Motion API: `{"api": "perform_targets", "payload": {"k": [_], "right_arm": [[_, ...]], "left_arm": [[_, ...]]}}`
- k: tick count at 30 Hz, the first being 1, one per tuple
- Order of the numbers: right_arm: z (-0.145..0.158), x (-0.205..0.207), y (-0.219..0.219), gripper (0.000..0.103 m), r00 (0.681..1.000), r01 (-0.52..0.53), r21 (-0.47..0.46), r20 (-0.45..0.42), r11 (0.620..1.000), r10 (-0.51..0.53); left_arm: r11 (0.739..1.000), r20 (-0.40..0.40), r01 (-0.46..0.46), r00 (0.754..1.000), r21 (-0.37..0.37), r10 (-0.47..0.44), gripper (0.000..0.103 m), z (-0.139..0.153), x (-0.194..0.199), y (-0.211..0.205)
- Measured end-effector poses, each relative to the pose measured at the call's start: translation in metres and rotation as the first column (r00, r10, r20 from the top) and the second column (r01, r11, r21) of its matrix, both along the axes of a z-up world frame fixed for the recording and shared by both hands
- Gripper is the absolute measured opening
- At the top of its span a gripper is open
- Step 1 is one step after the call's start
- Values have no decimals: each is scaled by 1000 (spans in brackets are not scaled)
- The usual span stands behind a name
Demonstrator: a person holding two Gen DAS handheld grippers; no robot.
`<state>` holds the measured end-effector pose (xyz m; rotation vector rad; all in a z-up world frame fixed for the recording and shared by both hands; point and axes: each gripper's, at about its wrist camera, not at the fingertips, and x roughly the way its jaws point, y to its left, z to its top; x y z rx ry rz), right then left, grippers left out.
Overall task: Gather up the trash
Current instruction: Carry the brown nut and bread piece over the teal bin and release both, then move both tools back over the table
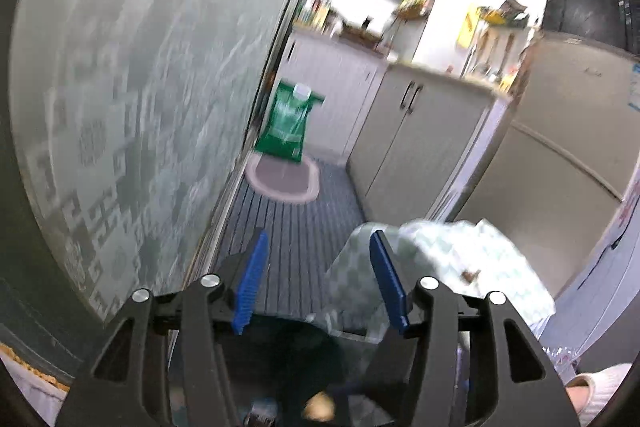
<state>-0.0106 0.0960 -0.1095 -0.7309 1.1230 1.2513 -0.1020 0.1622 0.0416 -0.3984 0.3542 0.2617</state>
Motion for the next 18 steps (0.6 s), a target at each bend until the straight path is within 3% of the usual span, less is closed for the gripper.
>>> {"api": "perform_targets", "payload": {"k": [9, 18], "right_arm": [[41, 10, -11, 49, 998, 42, 159, 29, 986, -47], [101, 38, -47, 49, 987, 116, 333, 70, 936, -147]], "left_arm": [[996, 228, 14, 973, 90, -35, 71, 32, -20, -31], [993, 279, 31, 958, 112, -61, 72, 37, -15, -48]]}}
